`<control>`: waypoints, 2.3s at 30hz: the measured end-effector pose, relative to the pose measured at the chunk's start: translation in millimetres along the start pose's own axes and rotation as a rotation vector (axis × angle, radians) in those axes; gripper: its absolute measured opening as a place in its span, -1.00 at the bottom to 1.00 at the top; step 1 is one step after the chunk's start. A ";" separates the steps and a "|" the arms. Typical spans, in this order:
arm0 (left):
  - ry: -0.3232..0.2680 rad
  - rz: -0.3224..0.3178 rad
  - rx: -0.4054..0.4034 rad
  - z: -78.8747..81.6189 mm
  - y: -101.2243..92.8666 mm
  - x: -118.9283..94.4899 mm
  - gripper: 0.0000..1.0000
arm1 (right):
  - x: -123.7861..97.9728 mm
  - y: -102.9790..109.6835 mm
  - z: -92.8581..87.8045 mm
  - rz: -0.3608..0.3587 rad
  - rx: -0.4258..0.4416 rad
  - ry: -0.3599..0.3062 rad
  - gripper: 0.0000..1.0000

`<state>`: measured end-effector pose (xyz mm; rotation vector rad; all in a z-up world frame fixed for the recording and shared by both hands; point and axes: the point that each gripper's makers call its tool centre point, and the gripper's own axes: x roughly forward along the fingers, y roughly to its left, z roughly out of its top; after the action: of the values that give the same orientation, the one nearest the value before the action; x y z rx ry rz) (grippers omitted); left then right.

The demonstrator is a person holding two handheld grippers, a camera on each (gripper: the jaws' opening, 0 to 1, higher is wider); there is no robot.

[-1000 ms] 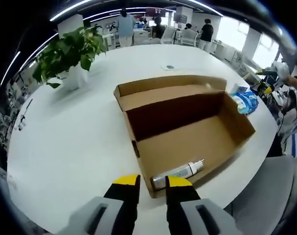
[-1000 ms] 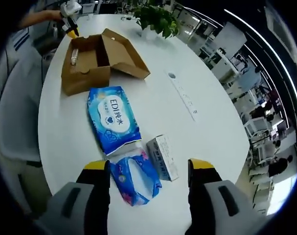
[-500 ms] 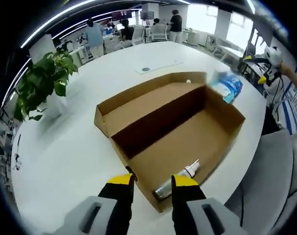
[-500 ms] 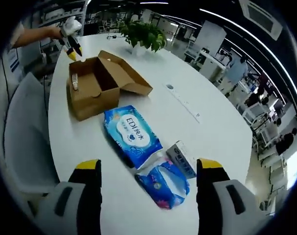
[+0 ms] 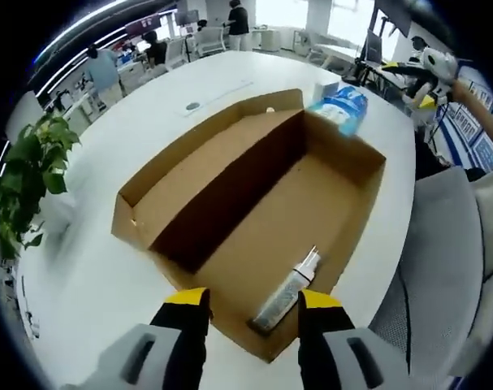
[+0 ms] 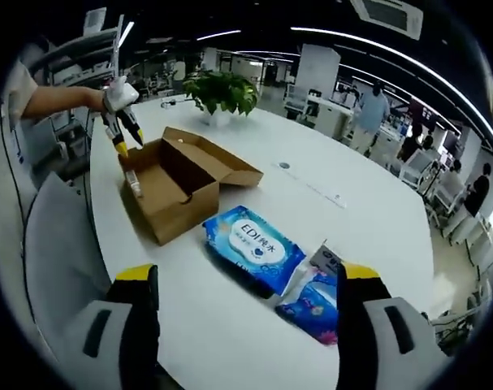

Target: Operate the shoe box by opening the lid, removing the specified soft item, and placing it in the target area until the item is outside and the box remains undamaged.

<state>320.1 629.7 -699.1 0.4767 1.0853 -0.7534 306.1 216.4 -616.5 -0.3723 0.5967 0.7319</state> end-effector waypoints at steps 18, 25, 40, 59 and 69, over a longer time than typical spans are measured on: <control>0.153 -0.076 0.293 -7.9 -1.9 34.6 0.02 | -19.1 36.2 -10.6 -0.009 0.101 0.017 0.93; 0.232 -0.121 0.437 -15.1 -4.3 49.5 0.01 | -15.6 40.2 -22.4 -0.015 0.139 0.042 0.93; 0.306 -0.214 0.565 -16.8 -8.8 61.0 0.08 | -10.4 43.3 -34.6 -0.034 0.177 0.068 0.93; 0.336 -0.236 0.629 -22.1 -19.5 70.1 -0.34 | -11.9 43.6 -36.9 -0.037 0.198 0.065 0.92; 0.333 -0.239 0.646 -29.1 -27.5 74.4 -0.57 | -11.0 44.3 -37.5 -0.039 0.201 0.064 0.92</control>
<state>301.2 608.2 -778.6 1.0606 1.2080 -1.2771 253.9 222.2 -643.5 -0.2209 0.7149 0.6175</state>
